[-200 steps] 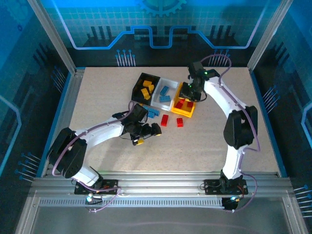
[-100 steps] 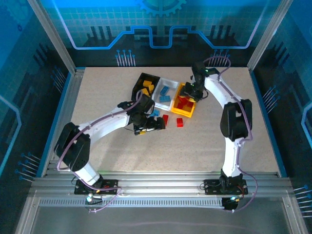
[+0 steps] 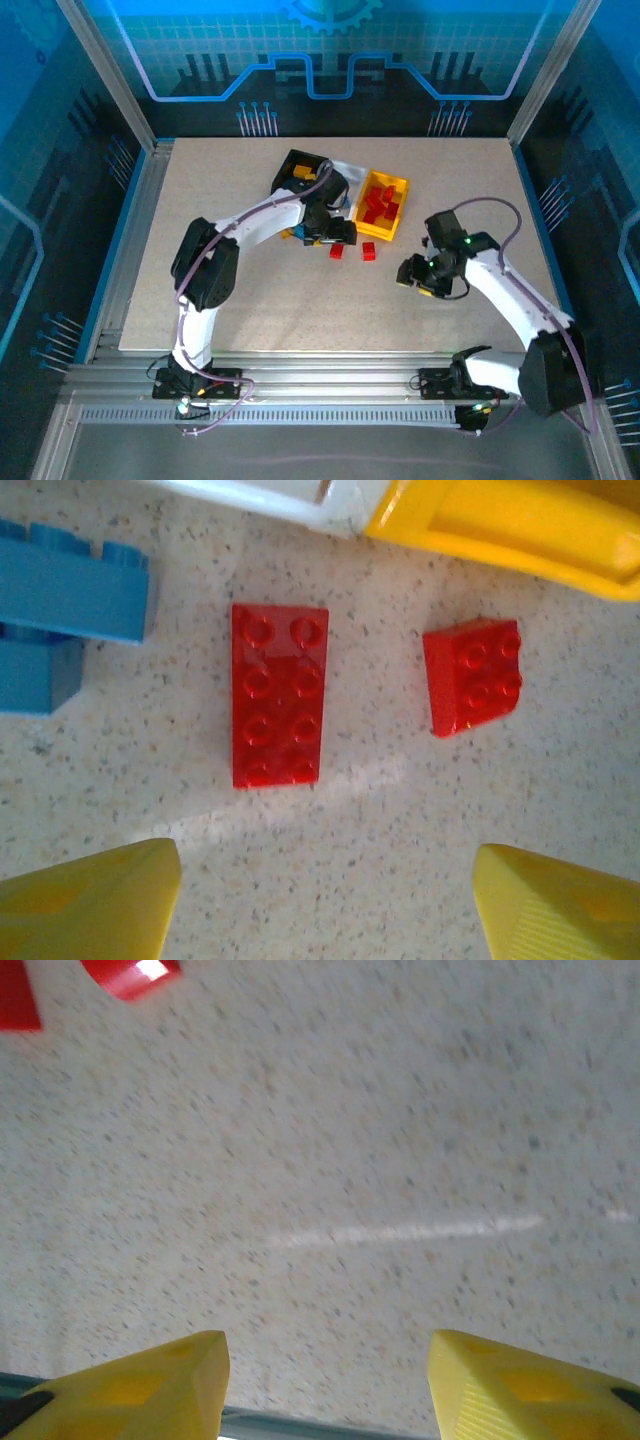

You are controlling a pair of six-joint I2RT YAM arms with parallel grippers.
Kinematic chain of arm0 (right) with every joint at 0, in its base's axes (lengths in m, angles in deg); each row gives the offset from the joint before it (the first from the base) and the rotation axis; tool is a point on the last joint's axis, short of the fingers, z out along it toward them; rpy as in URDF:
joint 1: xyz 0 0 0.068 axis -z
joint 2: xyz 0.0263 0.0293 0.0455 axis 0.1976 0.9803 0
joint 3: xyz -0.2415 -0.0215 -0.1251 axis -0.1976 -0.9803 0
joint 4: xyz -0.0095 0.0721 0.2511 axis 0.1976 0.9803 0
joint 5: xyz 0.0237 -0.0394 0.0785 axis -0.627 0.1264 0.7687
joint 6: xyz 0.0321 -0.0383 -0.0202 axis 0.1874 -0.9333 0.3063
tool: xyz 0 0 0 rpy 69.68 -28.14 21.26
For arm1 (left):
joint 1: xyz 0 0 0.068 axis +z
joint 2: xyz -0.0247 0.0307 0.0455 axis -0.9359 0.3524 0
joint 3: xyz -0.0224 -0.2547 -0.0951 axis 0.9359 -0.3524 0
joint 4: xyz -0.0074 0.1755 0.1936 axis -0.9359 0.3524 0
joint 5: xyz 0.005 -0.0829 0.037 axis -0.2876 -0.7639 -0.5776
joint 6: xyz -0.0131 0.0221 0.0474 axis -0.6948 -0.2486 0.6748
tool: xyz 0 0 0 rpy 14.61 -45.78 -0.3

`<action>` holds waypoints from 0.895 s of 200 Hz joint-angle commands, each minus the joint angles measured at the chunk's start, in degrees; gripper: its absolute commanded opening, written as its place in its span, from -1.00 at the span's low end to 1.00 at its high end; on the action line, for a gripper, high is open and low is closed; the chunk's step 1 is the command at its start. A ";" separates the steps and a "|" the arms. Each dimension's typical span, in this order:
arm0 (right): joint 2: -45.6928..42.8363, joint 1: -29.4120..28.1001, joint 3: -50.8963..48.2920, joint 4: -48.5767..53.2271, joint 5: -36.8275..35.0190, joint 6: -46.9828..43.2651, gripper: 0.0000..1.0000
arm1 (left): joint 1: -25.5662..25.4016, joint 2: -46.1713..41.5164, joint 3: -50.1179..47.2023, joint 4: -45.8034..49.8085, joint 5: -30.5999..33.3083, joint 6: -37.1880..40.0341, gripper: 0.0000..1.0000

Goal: Sort the legos into containers by color

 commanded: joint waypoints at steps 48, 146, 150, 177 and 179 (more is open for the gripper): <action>-8.58 -0.48 -3.08 3.62 -0.49 3.50 0.15 | -1.10 11.37 12.17 9.14 9.31 5.28 0.37; -6.27 -0.53 -3.63 1.21 1.60 4.35 0.16 | -3.42 17.46 14.67 11.27 14.39 7.21 0.11; -6.35 -0.49 -3.67 1.20 1.61 4.41 0.16 | -3.43 17.53 14.71 11.36 14.48 7.19 0.09; -6.96 -0.55 -3.95 1.37 1.62 4.50 0.16 | -3.52 17.58 14.68 11.38 14.23 7.57 -0.05; -7.03 -0.51 -4.04 1.44 1.51 4.54 0.16 | -3.48 17.62 14.68 11.39 14.20 7.57 -0.07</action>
